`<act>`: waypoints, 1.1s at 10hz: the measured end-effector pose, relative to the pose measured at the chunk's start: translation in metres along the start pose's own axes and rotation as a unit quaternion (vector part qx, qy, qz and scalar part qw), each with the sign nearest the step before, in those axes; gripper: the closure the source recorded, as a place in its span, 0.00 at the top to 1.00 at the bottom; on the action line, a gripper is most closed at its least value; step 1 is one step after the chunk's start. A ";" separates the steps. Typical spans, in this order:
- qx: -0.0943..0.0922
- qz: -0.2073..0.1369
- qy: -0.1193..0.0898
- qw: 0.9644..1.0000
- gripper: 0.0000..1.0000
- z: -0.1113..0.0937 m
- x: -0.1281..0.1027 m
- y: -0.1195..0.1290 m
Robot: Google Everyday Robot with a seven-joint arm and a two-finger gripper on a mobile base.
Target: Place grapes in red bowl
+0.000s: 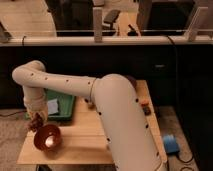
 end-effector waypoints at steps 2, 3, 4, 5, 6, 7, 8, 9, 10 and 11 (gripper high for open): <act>-0.005 -0.034 -0.005 0.999 0.00 0.002 -0.010 0.002; -0.005 -0.056 -0.009 0.998 0.00 0.003 -0.016 0.001; -0.005 -0.073 -0.012 0.997 0.00 0.004 -0.020 0.000; -0.004 -0.086 -0.016 0.996 0.00 0.005 -0.023 0.000; -0.005 -0.095 -0.019 0.995 0.00 0.006 -0.024 0.001; -0.006 -0.106 -0.022 0.994 0.00 0.007 -0.027 0.000; -0.008 -0.114 -0.024 0.993 0.00 0.008 -0.029 -0.001; -0.010 -0.126 -0.028 0.992 0.00 0.009 -0.033 -0.002; -0.011 -0.132 -0.031 0.991 0.00 0.010 -0.035 -0.001; -0.015 -0.138 -0.035 0.990 0.00 0.014 -0.036 0.000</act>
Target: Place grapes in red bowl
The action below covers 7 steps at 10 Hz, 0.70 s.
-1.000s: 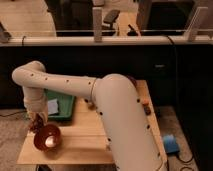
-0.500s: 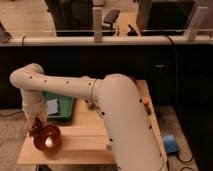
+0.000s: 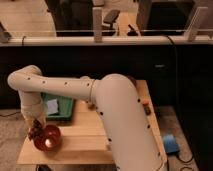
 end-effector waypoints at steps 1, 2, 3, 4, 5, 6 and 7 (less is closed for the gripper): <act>-0.004 -0.006 -0.005 1.000 0.00 0.005 -0.002 0.000; -0.008 -0.011 -0.008 1.000 0.00 0.008 -0.003 0.000; -0.012 -0.016 -0.013 1.000 0.00 0.011 -0.005 -0.001; -0.014 -0.020 -0.015 1.000 0.00 0.013 -0.007 -0.001; -0.017 -0.025 -0.019 0.999 0.00 0.016 -0.010 -0.001; -0.019 -0.027 -0.022 0.999 0.00 0.018 -0.012 0.000; -0.021 -0.028 -0.024 0.999 0.00 0.019 -0.013 0.001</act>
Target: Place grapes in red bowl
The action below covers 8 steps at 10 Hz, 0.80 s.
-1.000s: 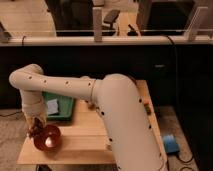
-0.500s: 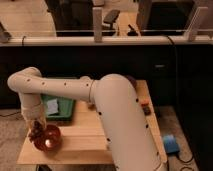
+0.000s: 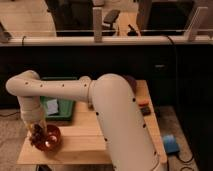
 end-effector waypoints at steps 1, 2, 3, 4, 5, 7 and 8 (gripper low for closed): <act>-0.001 -0.001 -0.002 1.000 0.00 0.001 -0.001 0.001; -0.002 -0.003 -0.004 1.000 0.00 0.002 -0.001 0.003; -0.002 -0.003 -0.006 1.000 0.00 0.003 -0.001 0.004; -0.003 -0.004 -0.007 1.000 0.00 0.003 -0.002 0.005; -0.004 -0.005 -0.008 1.000 0.00 0.004 -0.002 0.004; -0.004 -0.005 -0.007 1.000 0.00 0.004 -0.002 0.005; -0.004 -0.003 -0.007 1.000 0.00 0.003 -0.002 0.007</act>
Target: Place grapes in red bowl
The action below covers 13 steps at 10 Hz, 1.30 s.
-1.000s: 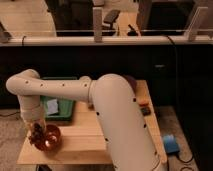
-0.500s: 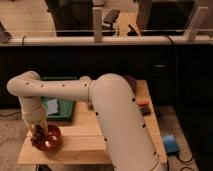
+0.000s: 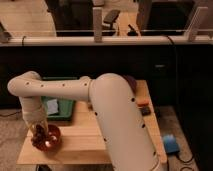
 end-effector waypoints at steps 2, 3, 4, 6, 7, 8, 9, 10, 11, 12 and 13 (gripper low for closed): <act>-0.001 0.000 0.002 1.000 0.01 0.000 0.000 0.000; 0.002 -0.002 0.009 1.000 0.11 -0.001 0.000 -0.001; 0.001 -0.002 0.011 1.000 0.17 -0.002 -0.001 0.000; 0.003 0.000 0.016 1.000 0.37 -0.003 -0.001 0.002; 0.005 -0.001 0.019 1.000 0.49 -0.004 -0.001 0.001; 0.006 -0.002 0.020 1.000 0.60 -0.004 -0.001 0.001; 0.005 -0.004 0.019 1.000 0.69 -0.004 -0.002 0.002; 0.005 -0.006 0.018 1.000 0.78 -0.005 -0.002 0.002; 0.004 -0.007 0.017 1.000 0.80 -0.005 -0.002 0.002; 0.004 -0.007 0.017 1.000 0.80 -0.006 -0.002 0.002; 0.004 -0.008 0.015 1.000 0.80 -0.007 -0.002 0.002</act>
